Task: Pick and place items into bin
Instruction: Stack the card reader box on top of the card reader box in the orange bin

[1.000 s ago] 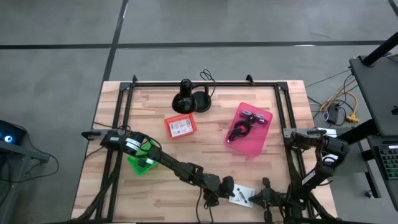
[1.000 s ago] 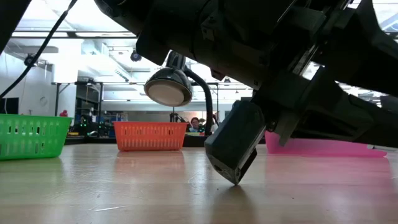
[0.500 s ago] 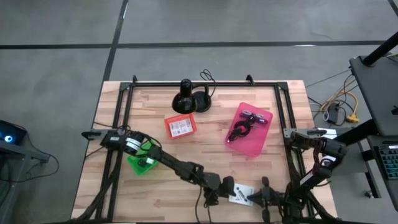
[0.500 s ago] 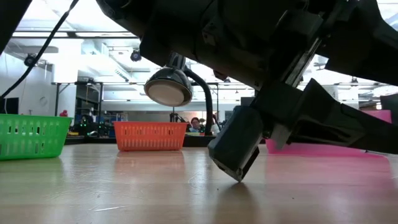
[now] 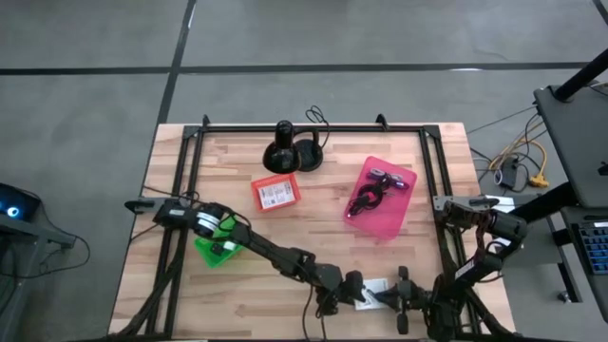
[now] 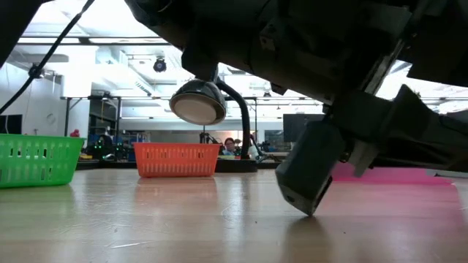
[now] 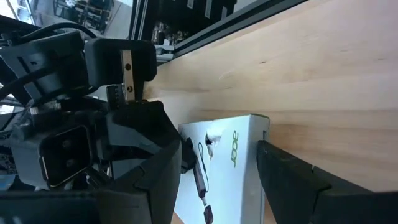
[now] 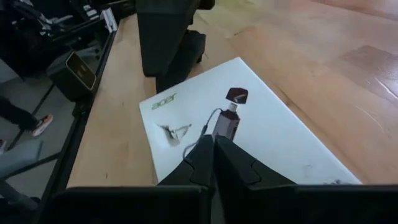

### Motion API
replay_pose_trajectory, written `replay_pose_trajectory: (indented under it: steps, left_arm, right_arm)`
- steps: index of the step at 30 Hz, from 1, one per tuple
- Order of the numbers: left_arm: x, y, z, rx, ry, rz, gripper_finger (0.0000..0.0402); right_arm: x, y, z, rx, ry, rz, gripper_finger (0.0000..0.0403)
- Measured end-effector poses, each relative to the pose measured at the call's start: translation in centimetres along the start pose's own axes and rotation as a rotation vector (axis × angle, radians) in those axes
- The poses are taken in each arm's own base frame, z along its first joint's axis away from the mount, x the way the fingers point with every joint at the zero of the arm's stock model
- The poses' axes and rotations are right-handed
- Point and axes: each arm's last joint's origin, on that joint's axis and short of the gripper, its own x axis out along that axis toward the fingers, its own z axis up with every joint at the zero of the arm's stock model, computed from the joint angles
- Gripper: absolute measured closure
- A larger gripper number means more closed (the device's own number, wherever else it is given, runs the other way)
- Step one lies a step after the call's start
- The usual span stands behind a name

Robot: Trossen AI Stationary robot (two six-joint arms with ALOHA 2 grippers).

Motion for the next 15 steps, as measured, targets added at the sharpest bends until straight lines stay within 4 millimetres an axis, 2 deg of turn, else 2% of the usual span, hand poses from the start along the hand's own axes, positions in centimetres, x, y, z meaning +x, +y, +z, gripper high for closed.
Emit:
replay_pose_trajectory:
  steps: [12, 15]
  left_arm:
    - [0.0, -0.2, -0.12, -0.011, 0.017, -0.023, 0.0212]
    - [-0.02, -0.34, -0.28, -0.059, 0.034, -0.039, 0.0212]
  right_arm:
    - [0.04, 0.09, 0.13, 0.029, -0.021, 0.007, 0.0395]
    - [0.02, -0.03, 0.13, 0.036, -0.021, 0.007, 0.0395]
